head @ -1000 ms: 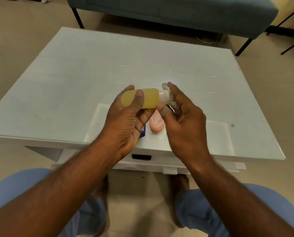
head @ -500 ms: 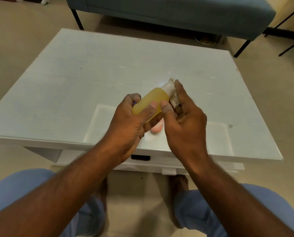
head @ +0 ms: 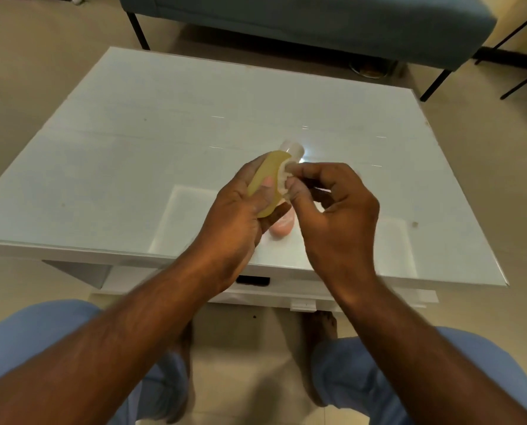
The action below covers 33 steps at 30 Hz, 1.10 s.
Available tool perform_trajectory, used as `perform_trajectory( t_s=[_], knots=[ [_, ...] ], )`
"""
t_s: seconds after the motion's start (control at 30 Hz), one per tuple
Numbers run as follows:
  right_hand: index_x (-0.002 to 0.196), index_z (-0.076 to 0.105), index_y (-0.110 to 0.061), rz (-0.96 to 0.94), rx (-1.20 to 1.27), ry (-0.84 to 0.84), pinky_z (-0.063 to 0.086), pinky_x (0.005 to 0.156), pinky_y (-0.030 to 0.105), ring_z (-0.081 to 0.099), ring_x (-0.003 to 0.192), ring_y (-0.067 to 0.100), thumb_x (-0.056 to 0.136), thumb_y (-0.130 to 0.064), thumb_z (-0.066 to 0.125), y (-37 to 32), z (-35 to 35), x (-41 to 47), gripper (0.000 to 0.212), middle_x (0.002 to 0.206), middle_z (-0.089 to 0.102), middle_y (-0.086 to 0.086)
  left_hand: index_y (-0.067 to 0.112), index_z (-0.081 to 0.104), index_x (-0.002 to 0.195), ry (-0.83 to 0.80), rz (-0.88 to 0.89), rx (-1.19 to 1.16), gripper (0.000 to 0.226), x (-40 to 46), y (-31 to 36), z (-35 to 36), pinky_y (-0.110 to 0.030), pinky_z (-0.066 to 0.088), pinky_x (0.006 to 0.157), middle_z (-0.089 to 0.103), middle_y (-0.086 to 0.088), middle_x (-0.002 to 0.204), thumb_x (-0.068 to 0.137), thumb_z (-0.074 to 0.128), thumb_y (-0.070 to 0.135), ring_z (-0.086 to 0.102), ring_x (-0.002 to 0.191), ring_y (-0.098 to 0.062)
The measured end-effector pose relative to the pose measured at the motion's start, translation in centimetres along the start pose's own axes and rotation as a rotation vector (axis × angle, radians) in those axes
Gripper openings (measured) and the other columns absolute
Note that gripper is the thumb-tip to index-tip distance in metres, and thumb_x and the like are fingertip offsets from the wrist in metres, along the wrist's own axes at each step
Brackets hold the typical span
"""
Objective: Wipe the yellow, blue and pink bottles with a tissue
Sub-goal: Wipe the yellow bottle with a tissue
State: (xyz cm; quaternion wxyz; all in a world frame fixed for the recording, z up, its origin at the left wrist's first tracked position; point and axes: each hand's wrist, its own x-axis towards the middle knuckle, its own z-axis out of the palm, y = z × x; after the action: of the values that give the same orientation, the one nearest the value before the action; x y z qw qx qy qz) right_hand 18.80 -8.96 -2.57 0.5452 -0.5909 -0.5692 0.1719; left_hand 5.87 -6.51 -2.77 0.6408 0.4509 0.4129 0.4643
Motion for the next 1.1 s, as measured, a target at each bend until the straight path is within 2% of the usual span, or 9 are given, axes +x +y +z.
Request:
perform_trajectory(
  t_s=[0.13, 0.33, 0.47, 0.53, 0.67, 0.83, 0.93, 1.0, 1.1],
  knots=[
    [0.107, 0.075, -0.012, 0.041, 0.009, -0.15, 0.062, 0.076, 0.026, 0.072, 0.09, 0.014, 0.093, -0.017, 0.078, -0.5, 0.6, -1.3, 0.015, 0.099, 0.072, 0.001, 0.02, 0.052, 0.139, 0.012, -0.13, -0.211, 0.038, -0.6, 0.4, 0.0, -0.037, 0.055, 0.095, 0.067, -0.01, 0.127, 0.105, 0.039, 0.011, 0.068, 0.113, -0.024],
    [0.102, 0.074, -0.016, 0.167, 0.093, -0.014, 0.064, 0.08, 0.028, 0.073, 0.09, 0.01, 0.093, -0.016, 0.074, 0.0, -0.6, 1.2, 0.009, 0.097, 0.075, -0.003, 0.006, 0.049, 0.138, 0.033, -0.232, -0.424, 0.037, -0.4, 0.4, 0.2, -0.047, 0.049, 0.103, 0.061, -0.017, 0.134, 0.103, 0.044, 0.015, 0.063, 0.119, -0.032],
    [0.092, 0.074, -0.014, 0.134, 0.069, -0.278, 0.059, 0.069, 0.022, 0.071, 0.084, 0.014, 0.088, -0.011, 0.077, -0.6, -0.2, -0.9, 0.005, 0.09, 0.072, -0.002, 0.017, 0.06, 0.129, 0.063, -0.19, -0.175, 0.031, -0.3, 1.0, -0.2, -0.055, 0.047, 0.097, 0.067, -0.021, 0.121, 0.103, 0.046, 0.026, 0.064, 0.112, -0.038],
    [0.093, 0.074, -0.013, 0.151, 0.099, -0.208, 0.06, 0.069, 0.022, 0.072, 0.082, 0.012, 0.091, -0.013, 0.076, -0.3, -0.1, -0.3, 0.003, 0.087, 0.073, -0.003, 0.02, 0.062, 0.122, 0.075, -0.125, 0.019, 0.026, -0.2, 1.4, 0.0, -0.048, 0.052, 0.083, 0.069, -0.018, 0.115, 0.102, 0.048, 0.029, 0.067, 0.098, -0.032],
    [0.101, 0.075, -0.016, 0.195, 0.138, -0.031, 0.065, 0.079, 0.03, 0.074, 0.085, 0.013, 0.097, -0.016, 0.072, -0.2, -0.4, 0.9, 0.005, 0.091, 0.076, -0.004, 0.02, 0.055, 0.113, 0.202, -0.218, 0.101, 0.017, 0.4, 1.4, 0.6, -0.043, 0.059, 0.085, 0.065, -0.01, 0.117, 0.101, 0.05, 0.03, 0.068, 0.091, -0.023],
    [0.109, 0.073, -0.01, -0.013, 0.009, -0.101, 0.063, 0.083, 0.031, 0.071, 0.095, 0.015, 0.096, -0.01, 0.072, -0.1, 0.2, -0.3, 0.013, 0.105, 0.071, 0.002, 0.004, 0.057, 0.126, 0.166, -0.294, -0.122, 0.045, 0.3, 1.3, -0.3, -0.039, 0.054, 0.073, 0.067, -0.015, 0.107, 0.098, 0.042, 0.035, 0.063, 0.086, -0.026],
    [0.116, 0.073, -0.006, -0.216, -0.084, -0.254, 0.059, 0.086, 0.026, 0.067, 0.1, 0.016, 0.09, -0.008, 0.076, -0.4, 0.8, -1.4, 0.026, 0.112, 0.067, 0.007, 0.012, 0.06, 0.125, 0.181, -0.322, -0.276, 0.053, 0.2, 1.8, -0.8, -0.044, 0.055, 0.087, 0.07, -0.015, 0.104, 0.1, 0.037, 0.052, 0.068, 0.09, -0.027],
    [0.116, 0.075, -0.008, -0.279, -0.114, -0.269, 0.058, 0.086, 0.024, 0.067, 0.101, 0.015, 0.09, -0.007, 0.076, -0.3, 0.8, -1.4, 0.025, 0.112, 0.067, 0.007, 0.013, 0.06, 0.124, 0.189, -0.335, -0.267, 0.049, 0.0, 1.7, -0.7, -0.049, 0.054, 0.091, 0.071, -0.017, 0.11, 0.101, 0.038, 0.051, 0.069, 0.094, -0.027],
    [0.111, 0.075, -0.008, -0.15, -0.017, -0.107, 0.062, 0.08, 0.027, 0.07, 0.095, 0.013, 0.092, -0.006, 0.077, 0.0, 0.2, 0.1, 0.019, 0.108, 0.069, 0.004, 0.014, 0.062, 0.126, 0.117, -0.324, -0.248, 0.044, -0.3, 1.6, -0.2, -0.035, 0.06, 0.067, 0.075, -0.011, 0.104, 0.103, 0.037, 0.043, 0.073, 0.083, -0.019]
  ],
)
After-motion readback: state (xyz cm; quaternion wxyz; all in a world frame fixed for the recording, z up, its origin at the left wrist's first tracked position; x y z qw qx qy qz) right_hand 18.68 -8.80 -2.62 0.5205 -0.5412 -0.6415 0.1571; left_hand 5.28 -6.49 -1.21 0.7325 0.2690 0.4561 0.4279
